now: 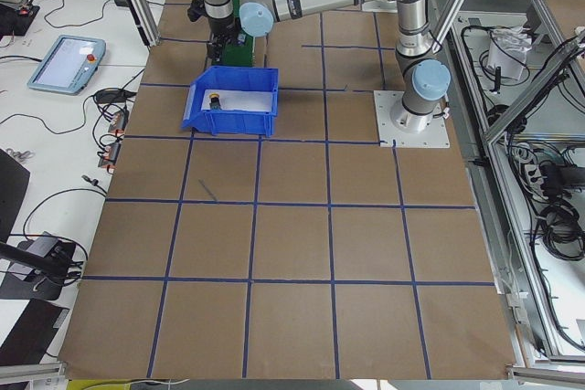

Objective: Transport two buttons from left to right
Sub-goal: 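Release the red button on the belt and raise the left gripper, then lower the left gripper into the bin and grasp the yellow button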

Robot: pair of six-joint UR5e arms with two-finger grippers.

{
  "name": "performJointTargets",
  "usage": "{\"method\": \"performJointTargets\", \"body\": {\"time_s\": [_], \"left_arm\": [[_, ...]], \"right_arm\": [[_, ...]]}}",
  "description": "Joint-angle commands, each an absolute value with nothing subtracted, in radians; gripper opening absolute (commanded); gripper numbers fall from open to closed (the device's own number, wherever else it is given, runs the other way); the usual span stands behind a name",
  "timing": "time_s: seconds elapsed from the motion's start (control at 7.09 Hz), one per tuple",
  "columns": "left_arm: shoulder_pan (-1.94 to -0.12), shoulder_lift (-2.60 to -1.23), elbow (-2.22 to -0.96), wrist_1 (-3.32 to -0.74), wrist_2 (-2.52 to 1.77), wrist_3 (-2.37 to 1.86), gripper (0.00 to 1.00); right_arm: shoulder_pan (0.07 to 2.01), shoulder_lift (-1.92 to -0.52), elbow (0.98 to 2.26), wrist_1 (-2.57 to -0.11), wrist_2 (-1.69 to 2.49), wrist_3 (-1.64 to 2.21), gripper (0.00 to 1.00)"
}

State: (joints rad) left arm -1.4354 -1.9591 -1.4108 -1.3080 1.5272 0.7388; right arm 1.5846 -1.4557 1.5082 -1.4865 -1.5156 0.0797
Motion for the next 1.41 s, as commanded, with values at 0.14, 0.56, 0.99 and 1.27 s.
{"method": "performJointTargets", "body": {"time_s": [0.14,0.56,0.99,1.27], "left_arm": [[-1.384,-2.06,-1.408,-1.235,1.548,1.146,1.0],[-1.397,-2.178,-1.411,-1.018,1.624,1.434,1.0],[-1.399,-2.224,-1.423,-0.966,1.628,1.436,0.99],[-1.402,-2.221,-1.43,-0.985,1.623,1.436,0.92]], "right_arm": [[1.586,-1.456,1.509,-1.488,-1.519,0.08,1.0],[1.589,-1.46,1.508,-1.48,-1.522,0.151,1.0],[1.589,-1.46,1.508,-1.48,-1.522,0.152,1.0],[1.589,-1.46,1.508,-1.479,-1.522,0.147,1.0]]}}
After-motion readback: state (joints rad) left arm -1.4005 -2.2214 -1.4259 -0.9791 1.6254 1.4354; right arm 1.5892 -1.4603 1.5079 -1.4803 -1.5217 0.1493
